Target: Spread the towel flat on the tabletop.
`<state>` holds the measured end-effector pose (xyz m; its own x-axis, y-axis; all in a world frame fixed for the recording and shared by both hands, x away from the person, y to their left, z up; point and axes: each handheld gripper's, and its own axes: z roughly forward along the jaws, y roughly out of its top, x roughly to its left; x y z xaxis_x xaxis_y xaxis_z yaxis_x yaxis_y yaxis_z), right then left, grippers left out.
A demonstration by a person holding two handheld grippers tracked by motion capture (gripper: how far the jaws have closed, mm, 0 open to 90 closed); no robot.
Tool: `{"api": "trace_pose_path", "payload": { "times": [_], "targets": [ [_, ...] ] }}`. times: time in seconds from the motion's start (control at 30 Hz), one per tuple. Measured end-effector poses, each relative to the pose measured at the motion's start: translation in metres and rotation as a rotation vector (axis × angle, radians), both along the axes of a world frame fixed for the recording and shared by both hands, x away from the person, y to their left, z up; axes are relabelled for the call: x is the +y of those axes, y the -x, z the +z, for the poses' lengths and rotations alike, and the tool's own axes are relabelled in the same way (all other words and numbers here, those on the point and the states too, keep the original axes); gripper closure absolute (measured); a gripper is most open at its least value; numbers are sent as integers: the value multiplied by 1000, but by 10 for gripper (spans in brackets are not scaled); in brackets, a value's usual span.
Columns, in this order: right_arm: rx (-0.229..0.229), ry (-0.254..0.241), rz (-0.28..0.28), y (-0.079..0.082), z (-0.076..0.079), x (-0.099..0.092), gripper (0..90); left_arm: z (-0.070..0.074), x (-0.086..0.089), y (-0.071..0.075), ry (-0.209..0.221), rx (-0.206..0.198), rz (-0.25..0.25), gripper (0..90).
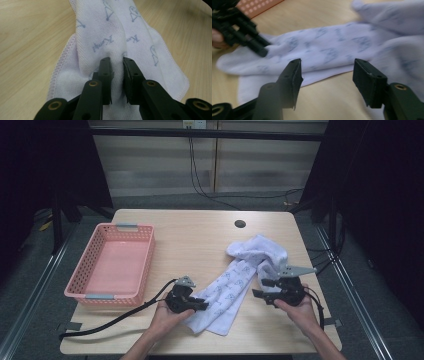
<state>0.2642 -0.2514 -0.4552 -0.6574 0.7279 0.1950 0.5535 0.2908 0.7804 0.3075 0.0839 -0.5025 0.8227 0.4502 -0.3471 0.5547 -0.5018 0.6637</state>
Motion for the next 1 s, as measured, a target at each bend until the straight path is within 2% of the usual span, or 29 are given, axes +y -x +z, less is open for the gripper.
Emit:
{"api": "trace_pose_path", "payload": {
  "times": [0.03,0.07,0.13,0.17,0.2,0.23,0.3,0.33,0.37,0.43,0.5,0.53,0.57,0.6,0.63,0.7,0.73,0.77,0.83,0.87,0.9,0.93,0.97,1.0],
  "targets": [
    [0,0,0,0,0,0,418,0,0,0,0,0,0,769],
    [41,-8,51,6,-9,10,468,1,-2,0,5,0,-4,746],
    [66,0,103,13,-18,22,504,2,-1,1,11,2,-3,721],
    [66,0,103,13,-18,22,504,4,2,3,15,0,-1,721],
    [74,-4,166,19,-24,35,557,12,10,6,53,-7,-4,712],
    [74,-4,166,19,-24,35,557,12,10,6,53,-7,-4,710],
    [85,-9,181,22,-28,44,599,20,21,10,59,-25,13,710],
    [97,-19,195,22,-31,48,608,21,26,14,51,-32,15,711],
    [96,19,236,25,-35,58,606,21,31,18,34,-45,17,710],
    [103,33,249,26,-35,63,604,20,40,26,12,-42,7,711],
    [122,11,277,29,-38,70,567,19,46,31,4,-55,13,711],
    [115,29,281,29,-38,73,535,20,49,32,5,-50,16,708],
    [111,68,294,28,-40,80,465,20,52,33,7,-51,23,694],
    [111,68,294,28,-40,80,465,21,55,34,13,-59,32,694],
    [113,60,291,27,-44,83,409,23,60,34,28,-65,54,691],
    [81,65,300,29,-46,87,387,25,62,32,54,-68,76,685],
    [81,65,300,29,-46,87,387,25,62,32,54,-68,76,685],
    [56,82,302,32,-47,88,387,24,62,30,68,-61,89,685],
    [8,126,314,39,-48,90,391,22,60,28,50,-65,105,667],
    [8,126,314,39,-48,90,391,21,60,27,45,-64,106,667],
    [7,137,318,40,-47,90,406,20,59,26,48,-52,113,653],
    [-18,163,314,42,-47,90,471,19,58,25,34,-48,110,625],
    [-29,184,313,44,-46,87,556,18,57,26,25,-48,113,584],
    [-28,192,307,44,-45,85,625,16,54,27,-1,-49,99,569]
  ]
}}
